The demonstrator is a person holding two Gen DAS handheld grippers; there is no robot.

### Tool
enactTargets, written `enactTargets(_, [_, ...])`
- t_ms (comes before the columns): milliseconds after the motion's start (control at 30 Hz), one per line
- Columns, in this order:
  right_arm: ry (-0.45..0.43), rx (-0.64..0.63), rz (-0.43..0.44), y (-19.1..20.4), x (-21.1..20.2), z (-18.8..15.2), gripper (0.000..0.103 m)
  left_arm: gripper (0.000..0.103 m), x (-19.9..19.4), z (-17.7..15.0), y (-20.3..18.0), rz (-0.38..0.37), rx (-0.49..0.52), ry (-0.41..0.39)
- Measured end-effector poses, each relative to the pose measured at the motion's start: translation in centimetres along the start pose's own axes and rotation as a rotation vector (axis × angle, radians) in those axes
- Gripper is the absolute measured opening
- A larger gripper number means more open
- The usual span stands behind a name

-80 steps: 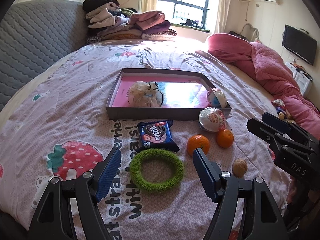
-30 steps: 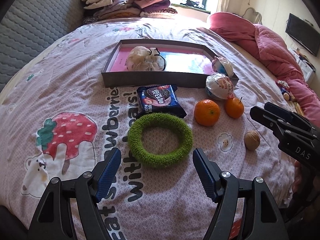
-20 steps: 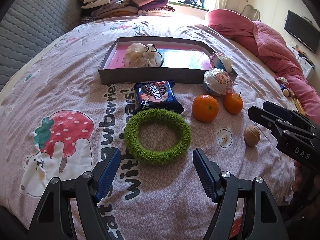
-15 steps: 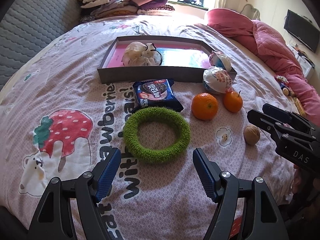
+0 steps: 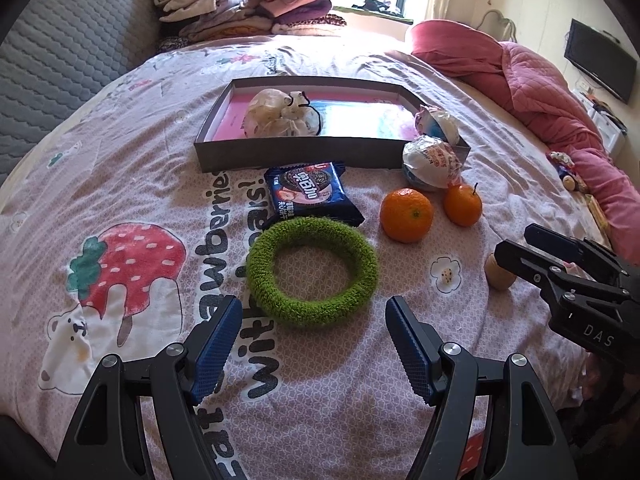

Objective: Organize objects
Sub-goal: 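Move left tool toward the green ring while right tool approaches the walnut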

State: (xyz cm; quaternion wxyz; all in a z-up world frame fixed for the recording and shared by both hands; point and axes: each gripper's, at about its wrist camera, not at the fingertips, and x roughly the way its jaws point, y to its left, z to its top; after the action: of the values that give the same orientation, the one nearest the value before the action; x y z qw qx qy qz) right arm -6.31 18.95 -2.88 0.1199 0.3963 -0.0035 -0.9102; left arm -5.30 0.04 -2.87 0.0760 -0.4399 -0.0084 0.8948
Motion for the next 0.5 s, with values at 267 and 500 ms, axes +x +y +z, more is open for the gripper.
enactTargets(267, [0.007, 0.002, -0.001, -0.14, 0.13, -0.17, 0.06, 0.075, 0.42, 0.12, -0.6, -0.007, 0.019, 0.003])
enactTargets(500, [0.025, -0.009, -0.002, 0.08, 0.68, -0.39, 0.06, 0.075, 0.88, 0.4, -0.78, -0.012, 0.011, -0.002])
